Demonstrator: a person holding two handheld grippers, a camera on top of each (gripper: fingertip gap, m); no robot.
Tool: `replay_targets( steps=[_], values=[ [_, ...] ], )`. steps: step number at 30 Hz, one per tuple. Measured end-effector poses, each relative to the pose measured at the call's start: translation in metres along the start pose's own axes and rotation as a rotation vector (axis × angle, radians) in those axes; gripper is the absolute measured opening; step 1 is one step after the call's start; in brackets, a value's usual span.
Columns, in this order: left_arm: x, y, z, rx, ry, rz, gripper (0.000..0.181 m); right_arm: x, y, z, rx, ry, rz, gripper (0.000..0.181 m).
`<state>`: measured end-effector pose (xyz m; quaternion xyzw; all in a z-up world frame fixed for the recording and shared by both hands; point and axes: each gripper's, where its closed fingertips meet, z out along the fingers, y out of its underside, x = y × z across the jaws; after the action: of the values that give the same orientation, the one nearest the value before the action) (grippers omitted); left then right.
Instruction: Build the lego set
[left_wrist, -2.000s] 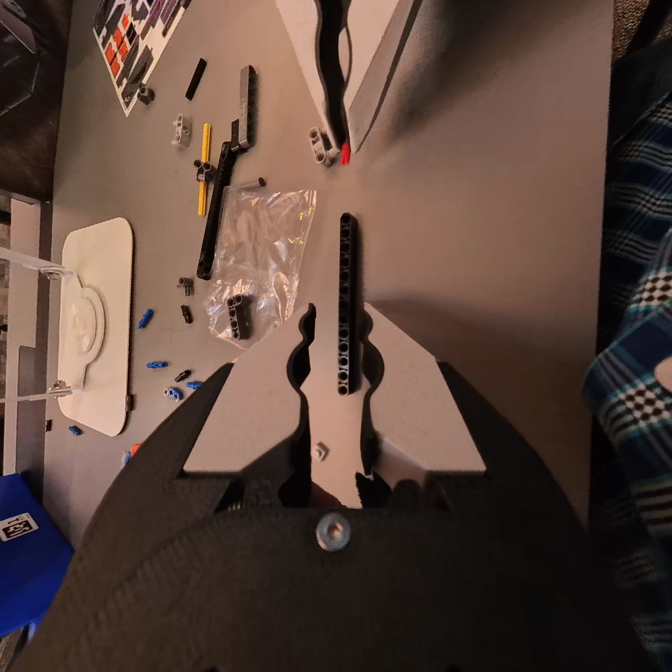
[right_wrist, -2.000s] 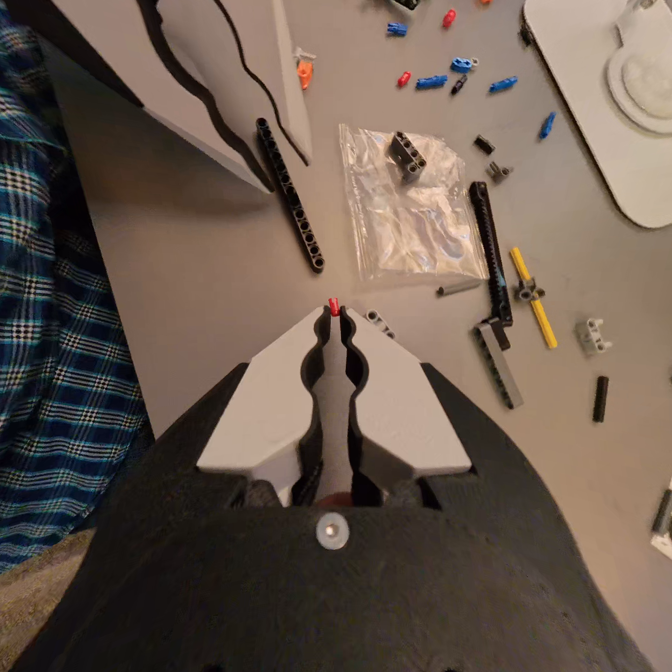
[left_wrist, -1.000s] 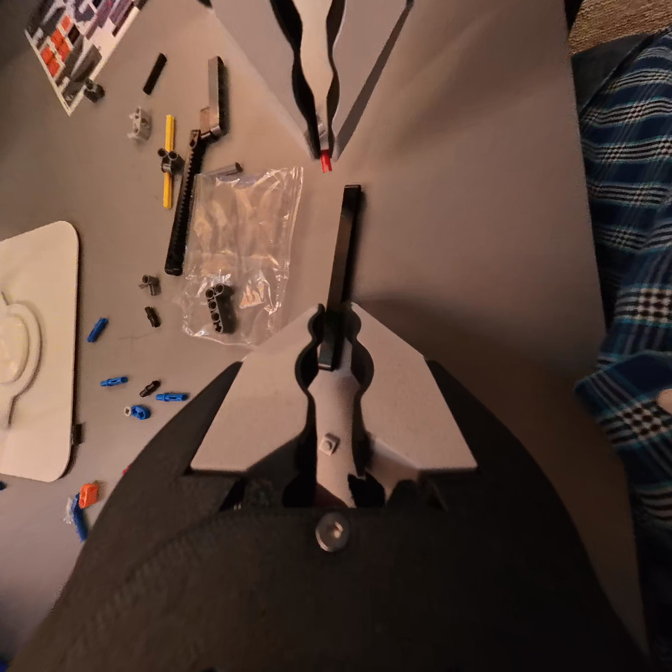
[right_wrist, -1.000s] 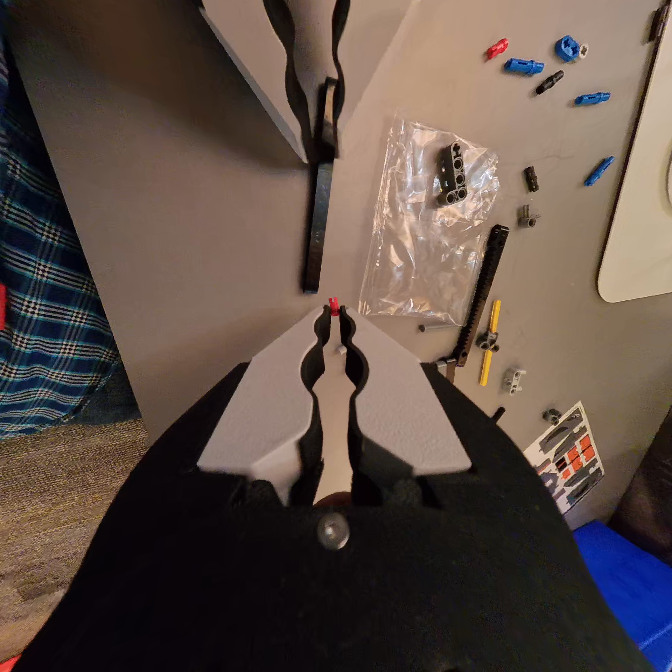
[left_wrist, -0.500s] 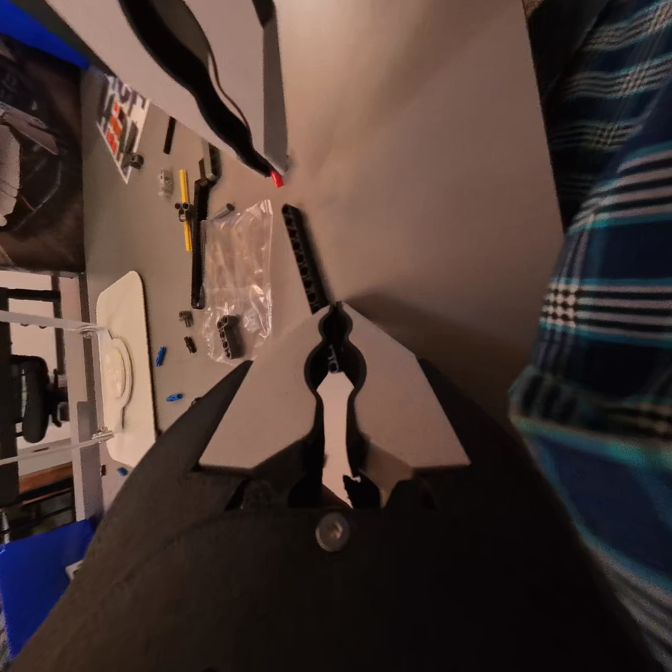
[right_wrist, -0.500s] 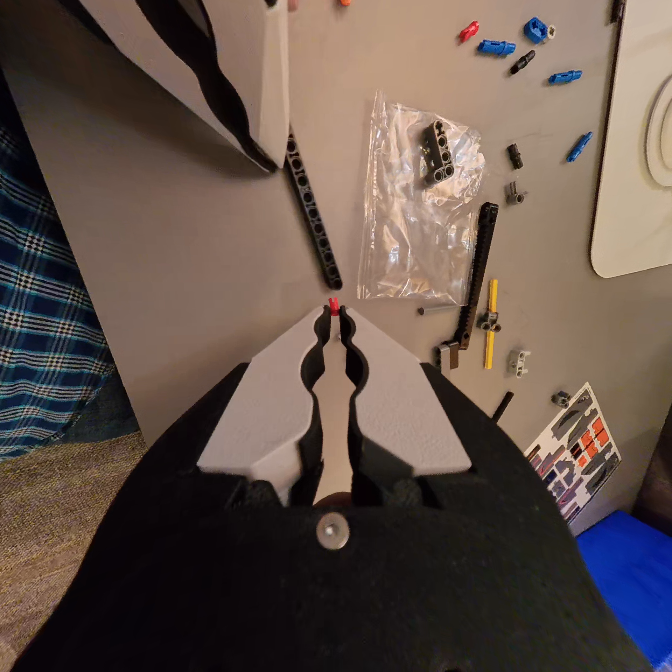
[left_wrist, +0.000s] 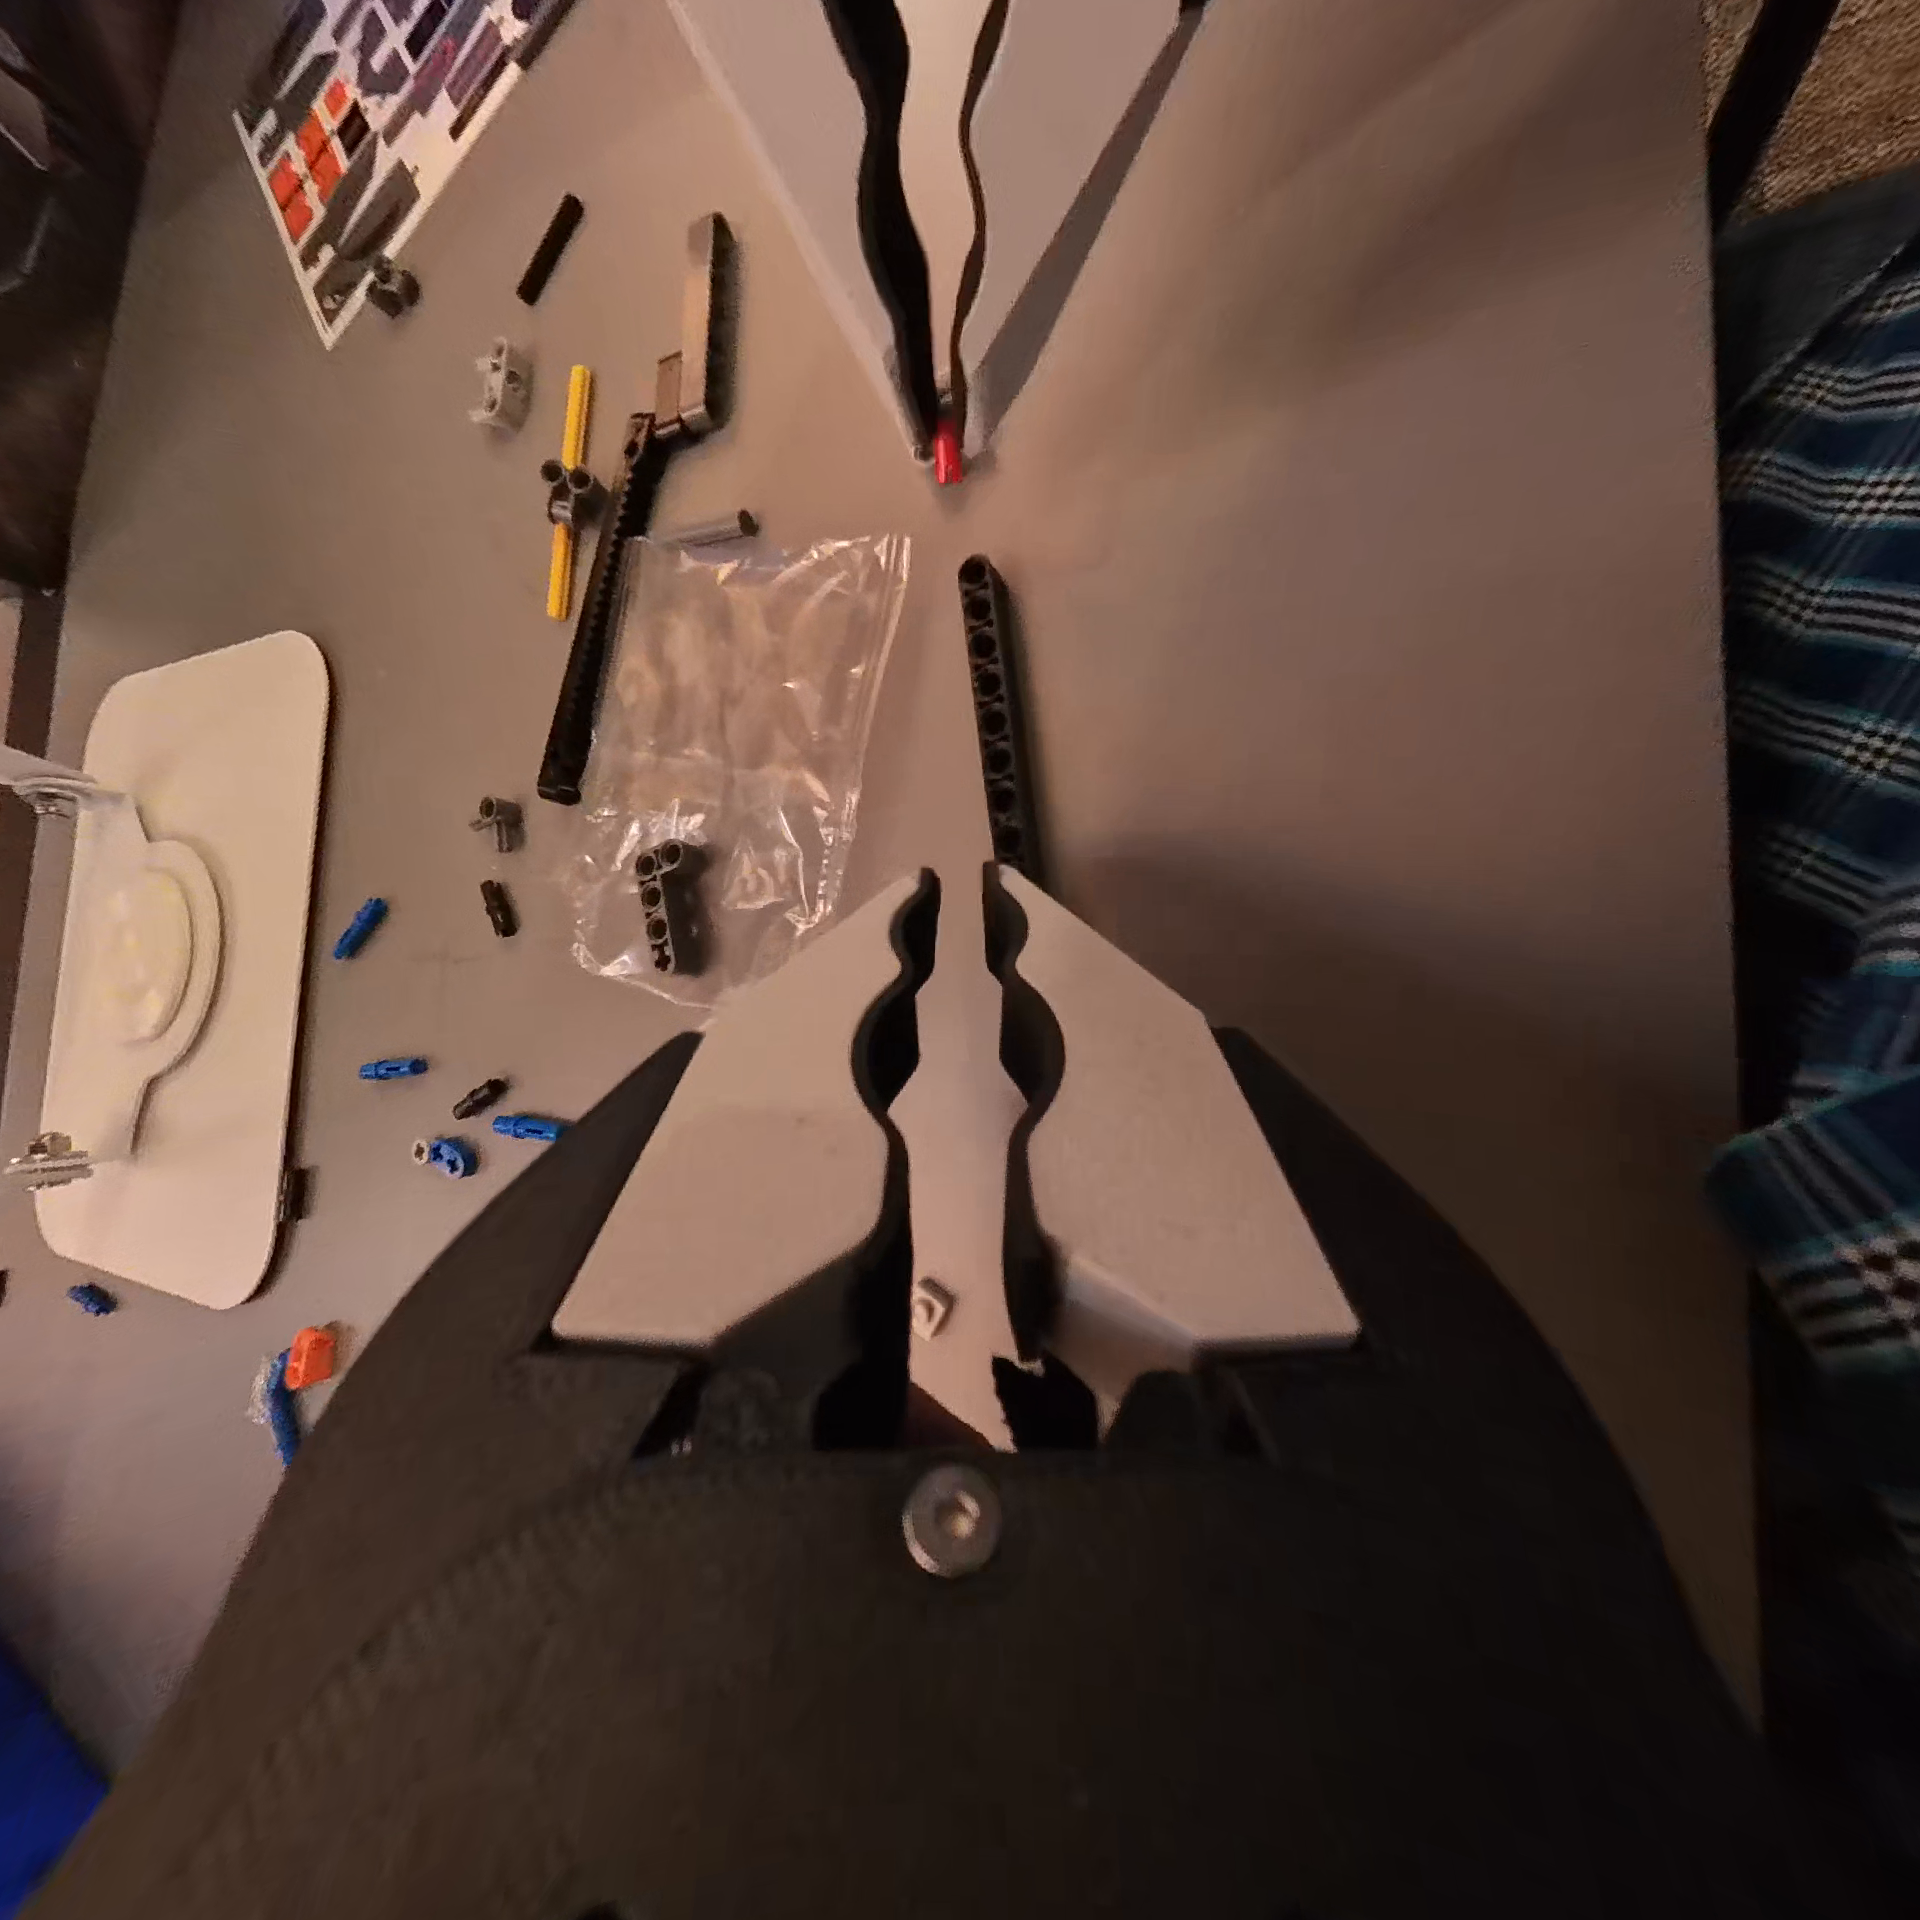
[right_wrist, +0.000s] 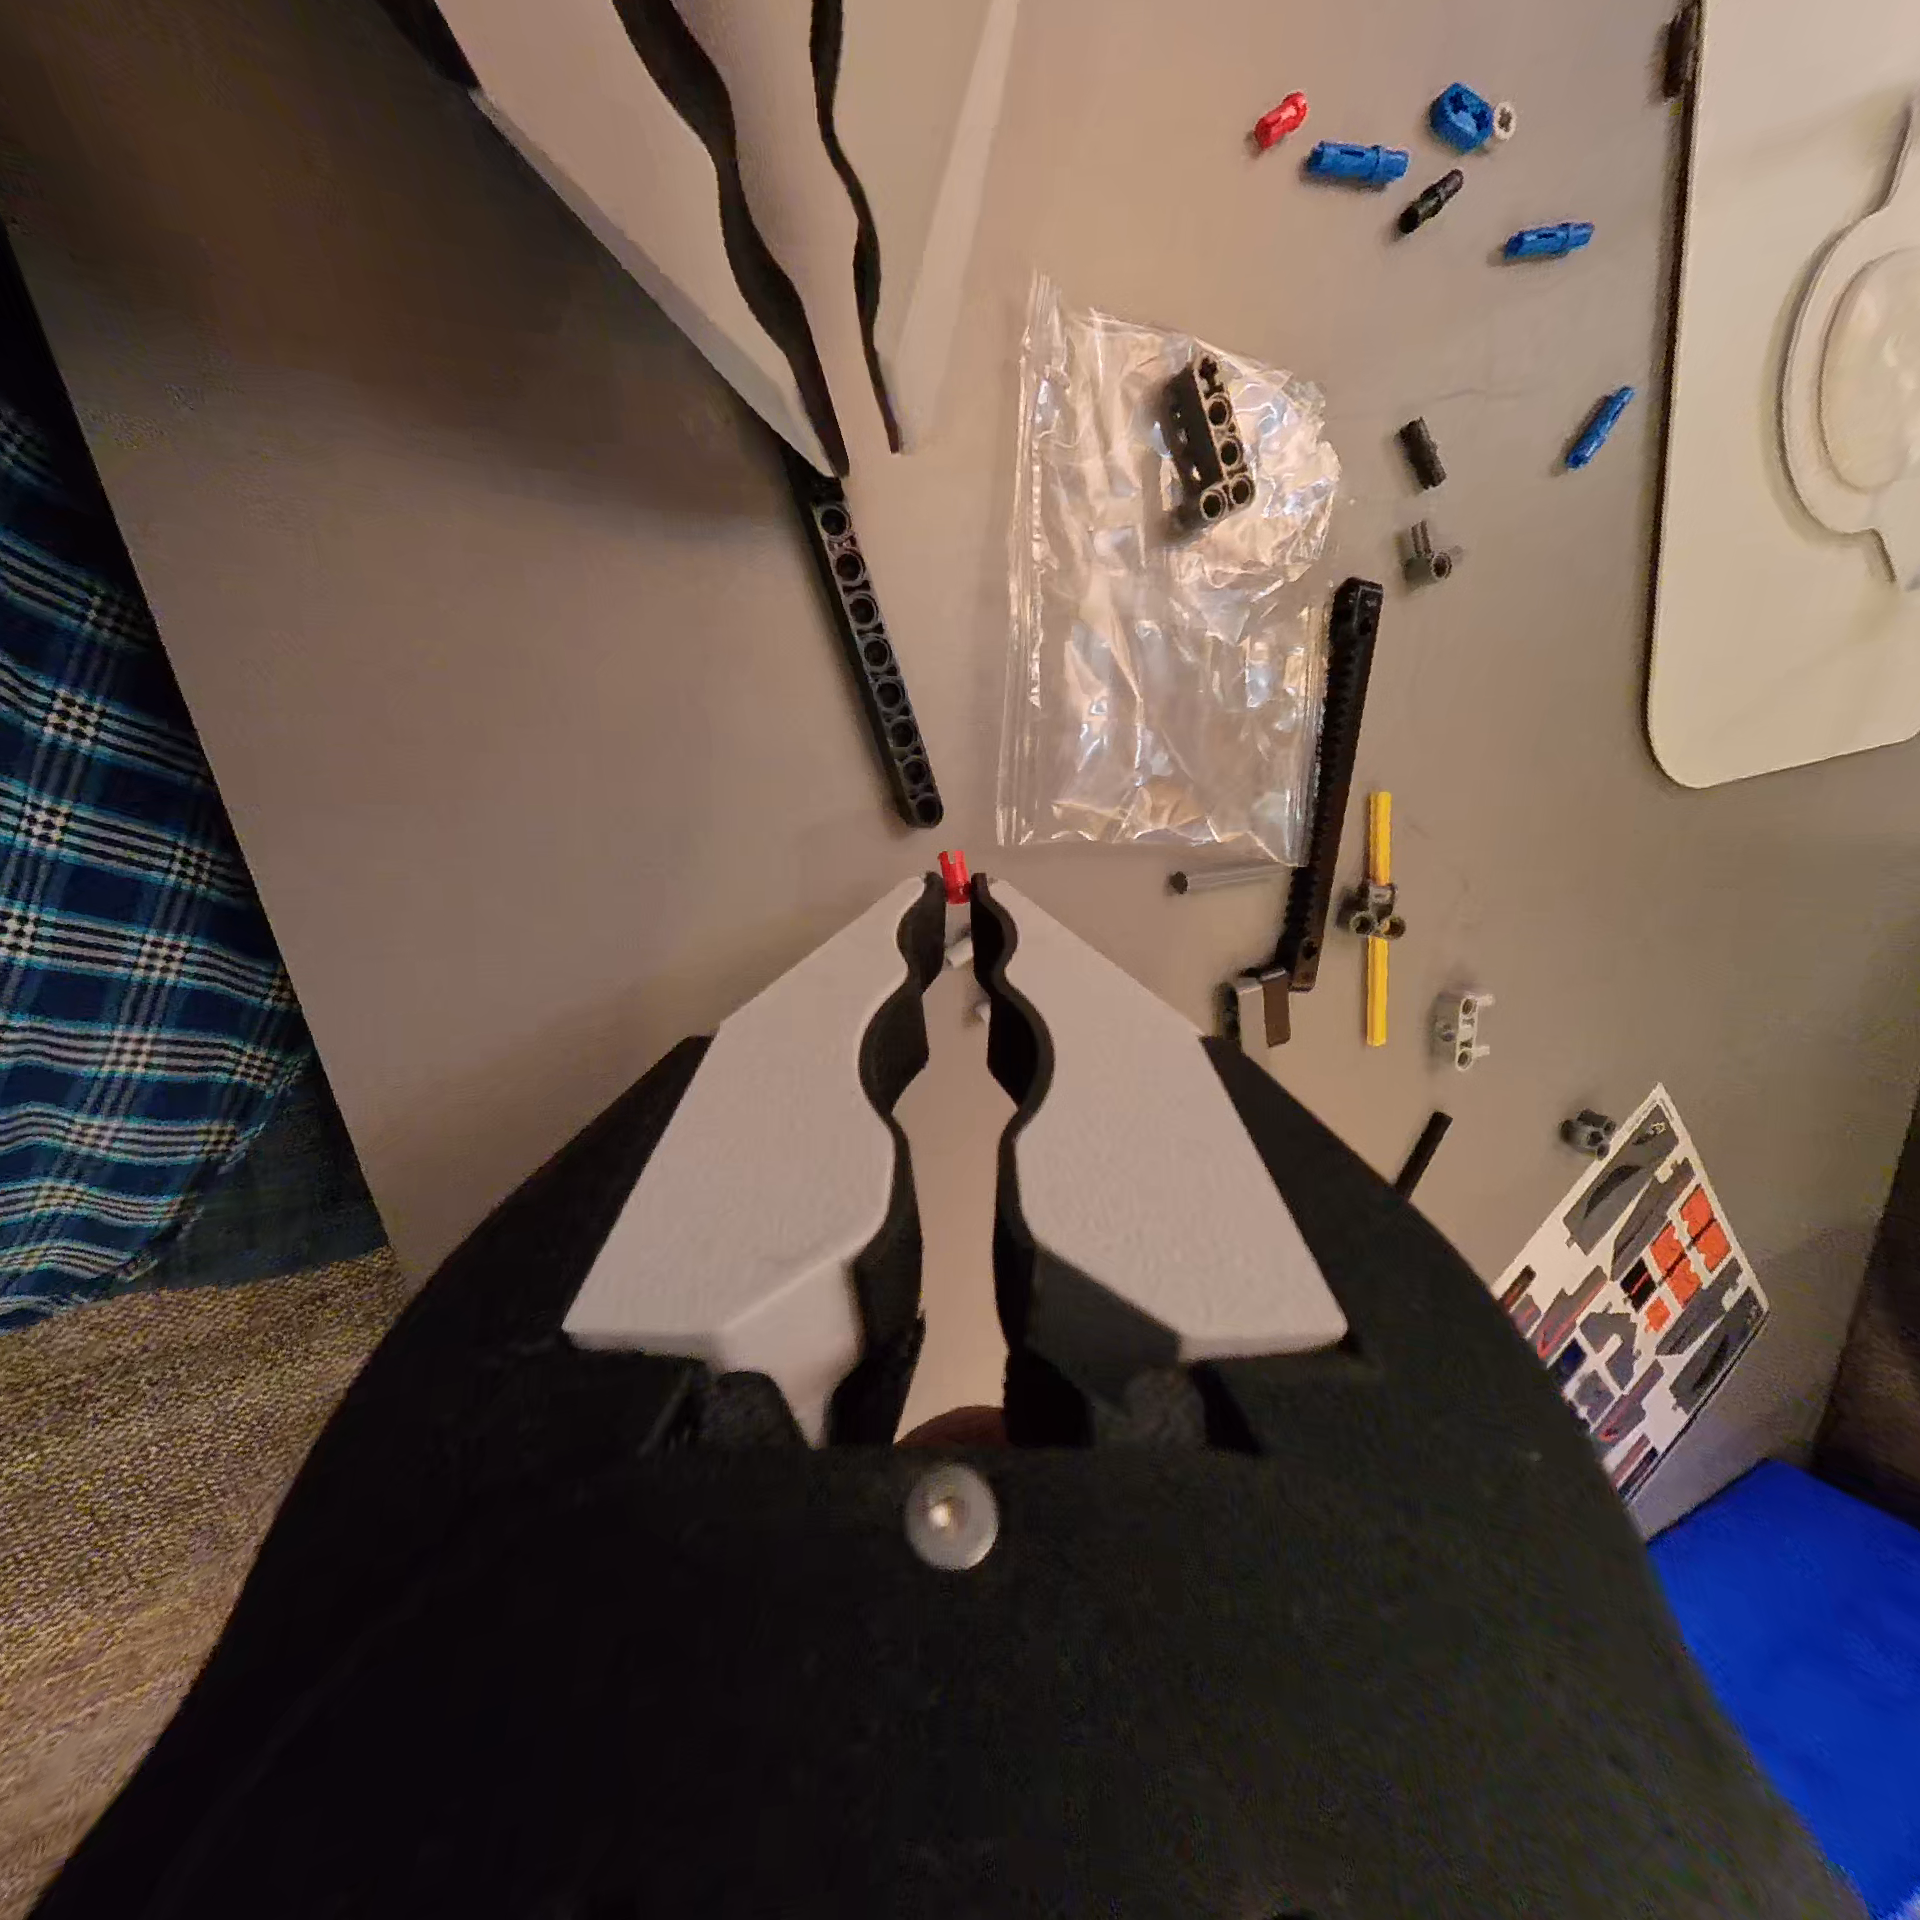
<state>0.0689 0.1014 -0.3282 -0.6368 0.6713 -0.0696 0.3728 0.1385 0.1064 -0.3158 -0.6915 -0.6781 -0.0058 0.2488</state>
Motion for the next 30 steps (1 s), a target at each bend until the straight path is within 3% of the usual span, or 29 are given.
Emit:
replay_targets(
  steps=[18, 24, 30],
  values=[
    [0.001, 0.002, 0.0, 0.042, 0.008, 0.002, 0.005, -0.002, -0.007, 0.014, -0.156, -0.062, -0.193, 0.002],
    [-0.023, -0.028, -0.014, 0.187, -0.105, -0.008, 0.013, -0.002, -0.039, -0.004, 0.068, -0.159, 0.036, 0.002],
    [-0.021, -0.048, -0.019, 0.264, -0.136, 0.094, 0.016, 0.003, -0.055, -0.018, 0.207, -0.244, 0.196, 0.002]
  ],
)
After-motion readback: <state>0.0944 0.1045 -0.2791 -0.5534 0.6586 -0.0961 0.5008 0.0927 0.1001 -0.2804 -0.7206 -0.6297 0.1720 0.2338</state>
